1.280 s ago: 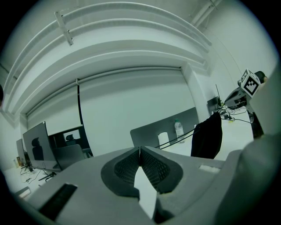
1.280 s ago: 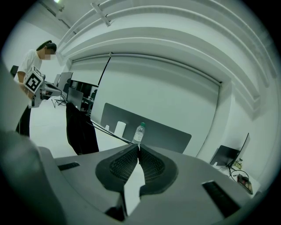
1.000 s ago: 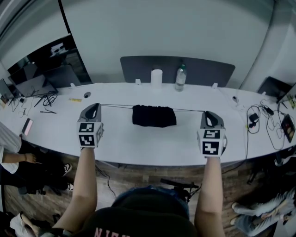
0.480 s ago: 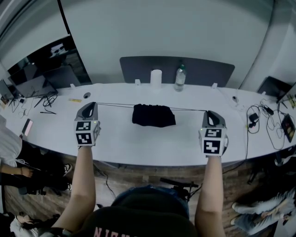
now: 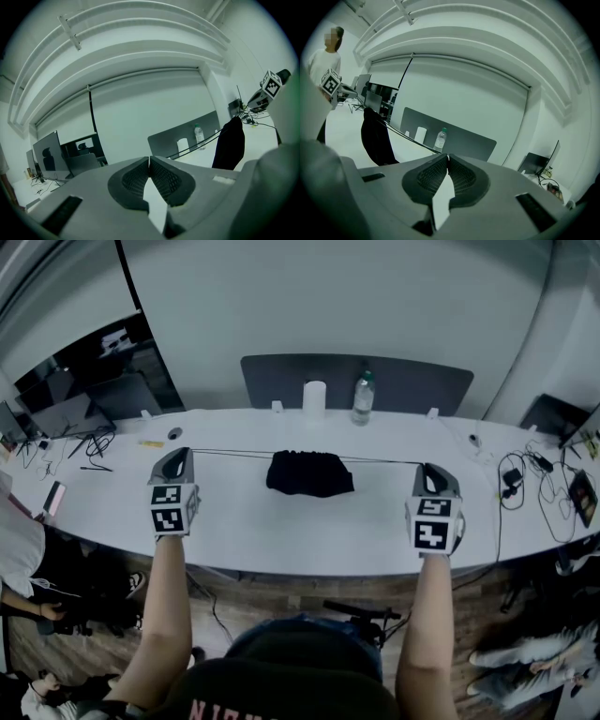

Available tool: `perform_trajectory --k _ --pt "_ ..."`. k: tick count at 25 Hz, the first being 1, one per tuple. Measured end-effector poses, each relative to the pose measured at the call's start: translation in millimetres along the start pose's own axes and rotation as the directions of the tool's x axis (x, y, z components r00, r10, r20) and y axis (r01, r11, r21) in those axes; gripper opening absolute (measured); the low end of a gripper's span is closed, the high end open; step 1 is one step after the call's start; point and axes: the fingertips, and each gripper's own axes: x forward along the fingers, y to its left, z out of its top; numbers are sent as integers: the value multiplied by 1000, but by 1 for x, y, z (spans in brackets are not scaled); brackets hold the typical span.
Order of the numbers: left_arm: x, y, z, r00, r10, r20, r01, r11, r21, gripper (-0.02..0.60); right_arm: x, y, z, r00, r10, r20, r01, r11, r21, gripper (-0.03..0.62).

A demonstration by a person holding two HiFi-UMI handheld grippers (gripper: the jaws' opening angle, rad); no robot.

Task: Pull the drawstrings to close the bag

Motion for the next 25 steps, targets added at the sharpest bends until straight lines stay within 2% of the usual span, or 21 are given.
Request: perform_trajectory --k 25 --pt "-2 7 0 1000 30 -5 -30 1000 8 8 -6 -28 -9 994 -104 -20 105 994 32 8"
